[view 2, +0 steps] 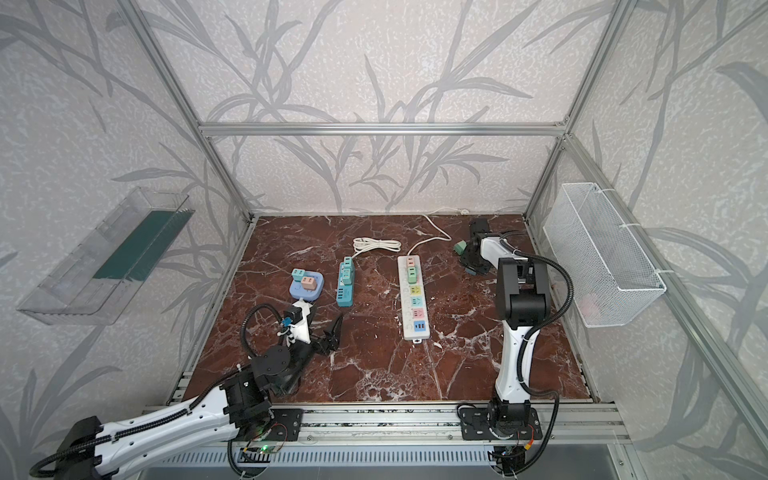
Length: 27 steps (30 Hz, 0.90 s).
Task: Insert the plug
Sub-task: 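Grasp the teal adapter with the right gripper, then carry the teal adapter toward the left gripper and set it down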
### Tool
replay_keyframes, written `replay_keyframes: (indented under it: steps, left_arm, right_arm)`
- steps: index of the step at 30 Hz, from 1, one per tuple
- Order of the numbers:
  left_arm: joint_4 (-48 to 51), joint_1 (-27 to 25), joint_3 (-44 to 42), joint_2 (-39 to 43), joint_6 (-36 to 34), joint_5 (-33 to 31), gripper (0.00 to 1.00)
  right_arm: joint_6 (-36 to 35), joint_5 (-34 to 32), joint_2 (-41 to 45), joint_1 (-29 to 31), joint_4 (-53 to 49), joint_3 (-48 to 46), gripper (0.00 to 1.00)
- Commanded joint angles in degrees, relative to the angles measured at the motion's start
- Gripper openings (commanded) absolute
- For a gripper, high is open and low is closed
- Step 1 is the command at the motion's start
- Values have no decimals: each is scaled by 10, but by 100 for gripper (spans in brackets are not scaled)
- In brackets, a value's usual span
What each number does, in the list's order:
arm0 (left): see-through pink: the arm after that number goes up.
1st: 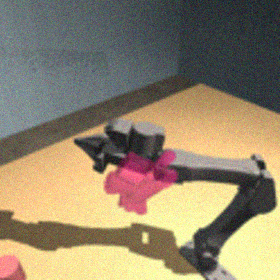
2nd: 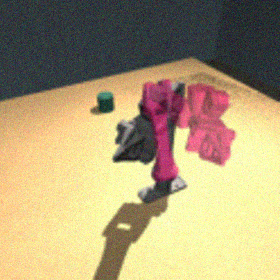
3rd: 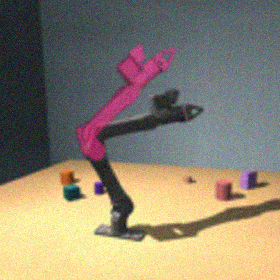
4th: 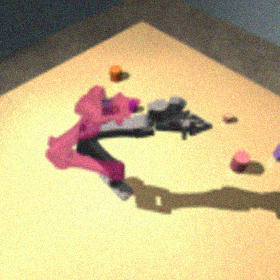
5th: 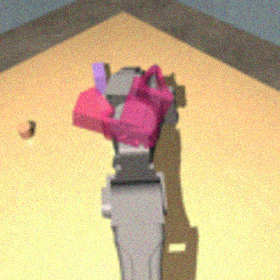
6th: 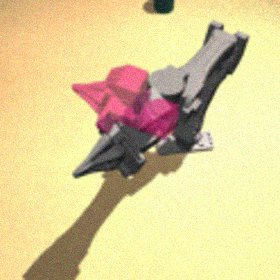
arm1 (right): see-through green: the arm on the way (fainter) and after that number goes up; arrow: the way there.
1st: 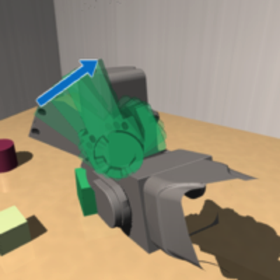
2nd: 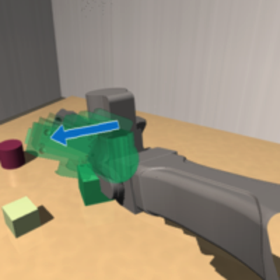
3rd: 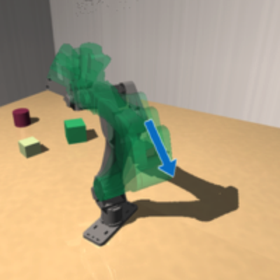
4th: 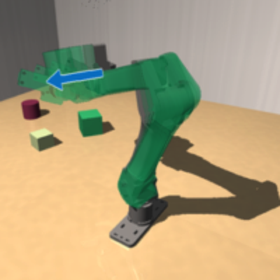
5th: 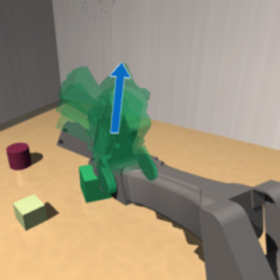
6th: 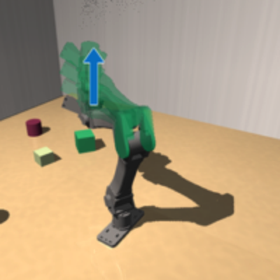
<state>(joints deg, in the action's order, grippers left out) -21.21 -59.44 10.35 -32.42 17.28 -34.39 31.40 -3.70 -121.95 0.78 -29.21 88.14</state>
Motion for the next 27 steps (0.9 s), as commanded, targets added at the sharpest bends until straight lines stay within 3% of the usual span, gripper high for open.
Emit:
replay_keyframes:
  steps: [1, 6, 11, 14, 18, 22, 27]
  left_arm:
    - [5, 4, 9, 11, 12, -1, 84]
    - [22, 4, 15, 19, 22, -10, 83]
    - [78, 5, 26, 14, 39, -72, 80]
    - [128, 6, 37, 22, 67, -101, 80]
    - [156, 9, 27, 48, 112, -104, 80]
    - [197, 14, 9, 71, 171, -102, 80]
    - [274, 16, 19, 123, 208, -99, 80]
  right_arm:
    - [-5, 20, 32, -2, 8, -22, 33]
    - [-27, 11, 97, 20, 9, -55, 30]
    - [-52, -16, 212, 74, 13, -123, 29]
    - [-68, -53, 284, 142, -1, -164, 29]
    - [-50, -94, 348, 289, -7, -223, 28]
    - [25, -81, 345, 439, 49, -277, 29]
    - [70, -53, 256, 502, 74, -260, 28]
